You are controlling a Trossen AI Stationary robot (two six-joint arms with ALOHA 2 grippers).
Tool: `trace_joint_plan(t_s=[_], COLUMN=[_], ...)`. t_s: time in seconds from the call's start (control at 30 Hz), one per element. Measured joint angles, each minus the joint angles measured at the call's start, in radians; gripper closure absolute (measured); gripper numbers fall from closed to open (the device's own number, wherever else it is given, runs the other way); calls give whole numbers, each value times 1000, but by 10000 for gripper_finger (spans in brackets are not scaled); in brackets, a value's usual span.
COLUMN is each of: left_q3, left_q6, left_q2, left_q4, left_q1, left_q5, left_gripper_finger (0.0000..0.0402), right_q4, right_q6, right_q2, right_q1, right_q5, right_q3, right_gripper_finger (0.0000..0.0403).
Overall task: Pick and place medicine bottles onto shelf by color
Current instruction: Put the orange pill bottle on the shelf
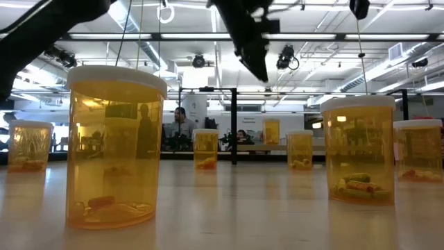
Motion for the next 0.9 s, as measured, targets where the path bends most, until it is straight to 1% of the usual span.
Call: trace_joint_plan(t_s=[0.1, 0.17, 0.23, 0.3, 0.4, 0.5, 0.6, 0.73, 0.8, 0.9], left_q3=[0, 1, 1, 1, 1, 0, -1, 0, -1, -1], left_q6=[-131, -214, -282, -314, -300, -229, -179, -164, -159, -156], left_q2=[-63, -104, -138, -164, -201, -224, -245, -288, -313, -345], left_q4=[4, 6, 4, -11, -112, -285, -425, -479, -489, -499], left_q1=[4, 4, 4, 4, 0, 1, 8, 26, 45, 85], left_q5=[121, 224, 314, 388, 460, 489, 493, 493, 493, 495], left_gripper_finger=[156, 163, 170, 177, 191, 205, 219, 236, 245, 258], right_q4=[-2, -6, -33, -87, -191, -240, -231, -202, -201, -206], right_q6=[-50, -82, -100, -92, -52, -38, -20, 27, 41, 2], right_q2=[0, 2, 7, 19, 68, 145, 237, 359, 420, 507], right_q1=[-3, -12, -27, -38, -50, -50, -49, -62, -76, -110], right_q5=[113, 139, 138, 123, 75, -2, -50, -54, -54, -54], right_q3=[0, 0, 0, 0, 0, 0, 0, 4, 26, 88], right_gripper_finger=[381, 381, 380, 374, 352, 311, 257, 191, 165, 133])
